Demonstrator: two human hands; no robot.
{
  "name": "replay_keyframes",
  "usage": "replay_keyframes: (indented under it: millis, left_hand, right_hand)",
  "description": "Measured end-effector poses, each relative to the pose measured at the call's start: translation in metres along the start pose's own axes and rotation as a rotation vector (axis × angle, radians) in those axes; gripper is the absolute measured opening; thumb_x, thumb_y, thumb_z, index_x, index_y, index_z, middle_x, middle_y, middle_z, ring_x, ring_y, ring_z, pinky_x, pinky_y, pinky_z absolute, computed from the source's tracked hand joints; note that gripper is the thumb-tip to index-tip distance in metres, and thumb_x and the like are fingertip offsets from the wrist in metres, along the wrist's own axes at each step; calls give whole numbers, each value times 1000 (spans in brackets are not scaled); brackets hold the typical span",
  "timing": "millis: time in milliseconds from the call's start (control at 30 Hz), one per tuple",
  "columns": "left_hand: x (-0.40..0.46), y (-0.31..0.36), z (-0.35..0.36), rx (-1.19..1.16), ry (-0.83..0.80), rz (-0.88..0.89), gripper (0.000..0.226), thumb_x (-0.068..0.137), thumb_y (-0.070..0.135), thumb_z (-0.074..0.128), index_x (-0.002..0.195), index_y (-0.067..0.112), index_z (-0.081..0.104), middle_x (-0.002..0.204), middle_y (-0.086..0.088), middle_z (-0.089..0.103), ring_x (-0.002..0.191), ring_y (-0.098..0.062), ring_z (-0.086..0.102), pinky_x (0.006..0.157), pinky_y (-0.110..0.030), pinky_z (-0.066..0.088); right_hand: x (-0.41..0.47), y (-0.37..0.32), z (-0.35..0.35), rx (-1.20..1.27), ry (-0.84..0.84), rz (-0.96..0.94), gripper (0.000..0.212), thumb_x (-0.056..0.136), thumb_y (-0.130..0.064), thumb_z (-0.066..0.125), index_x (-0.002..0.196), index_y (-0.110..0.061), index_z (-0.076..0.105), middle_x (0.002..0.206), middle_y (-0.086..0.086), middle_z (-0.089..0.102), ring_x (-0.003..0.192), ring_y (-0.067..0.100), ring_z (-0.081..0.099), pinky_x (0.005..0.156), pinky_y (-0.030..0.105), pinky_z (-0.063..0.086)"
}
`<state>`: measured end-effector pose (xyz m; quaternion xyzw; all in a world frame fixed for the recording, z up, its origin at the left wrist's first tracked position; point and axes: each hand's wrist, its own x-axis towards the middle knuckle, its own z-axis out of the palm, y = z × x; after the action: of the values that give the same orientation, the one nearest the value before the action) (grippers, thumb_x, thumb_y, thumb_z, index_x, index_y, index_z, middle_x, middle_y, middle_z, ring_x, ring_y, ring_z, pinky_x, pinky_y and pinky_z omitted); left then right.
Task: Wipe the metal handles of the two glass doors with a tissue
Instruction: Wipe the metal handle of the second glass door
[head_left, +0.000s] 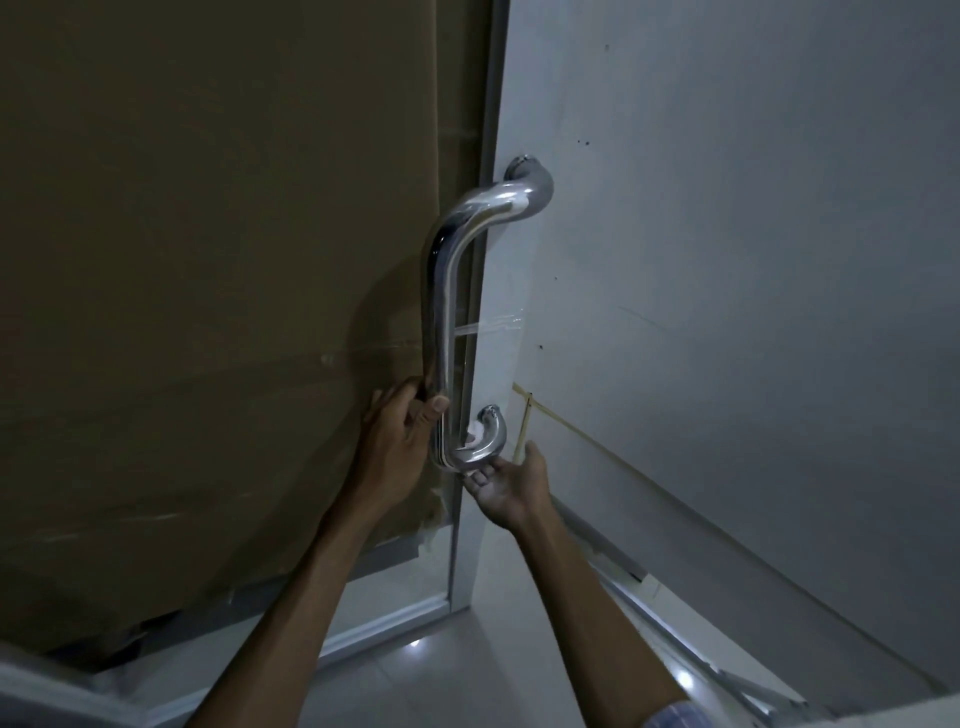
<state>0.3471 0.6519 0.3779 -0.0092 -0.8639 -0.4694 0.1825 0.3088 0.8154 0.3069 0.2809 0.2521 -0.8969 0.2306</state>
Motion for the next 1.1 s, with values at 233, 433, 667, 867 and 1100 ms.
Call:
replay_keyframes:
  millis: [233, 433, 667, 867, 1100]
  left_hand:
    - [0, -2, 1, 4, 8, 11, 44, 102, 53, 45, 117, 19, 69, 109, 5, 65, 108, -21, 56, 112, -45, 36]
    - [4, -4, 1, 8, 2, 23, 48, 101, 57, 43, 119, 20, 68, 111, 8, 64, 108, -14, 54, 114, -38, 33]
    - [5, -12, 4, -1, 17, 20, 46, 100, 62, 45, 110, 24, 69, 106, 5, 68, 105, -23, 63, 118, -42, 31]
    - [6, -21, 6, -50, 6, -25, 45, 95, 65, 52, 104, 24, 71, 106, -1, 70, 105, -27, 64, 108, -19, 28]
    - [3, -16, -6, -81, 66, -25, 53, 87, 65, 62, 121, 27, 76, 107, 13, 61, 106, -27, 61, 107, -37, 41]
  right_hand:
    - [17, -39, 10, 32, 14, 40, 84, 101, -63, 45, 143, 10, 48, 131, 31, 63, 110, 37, 69, 86, 48, 60]
    - [11, -21, -3, -22, 24, -15, 80, 104, -63, 35, 137, 7, 56, 129, 26, 68, 125, 35, 64, 113, 41, 46]
    - [-5, 29, 8, 98, 97, -117, 69, 108, -53, 32, 139, 3, 57, 122, 23, 70, 110, 33, 66, 88, 39, 52]
    - [-21, 61, 26, 325, 47, 49, 71, 106, -56, 41, 138, 6, 54, 136, 29, 60, 129, 41, 57, 119, 49, 38]
    - [-26, 67, 37, 516, -26, 83, 59, 95, -36, 63, 134, 8, 59, 129, 33, 64, 125, 44, 61, 118, 53, 41]
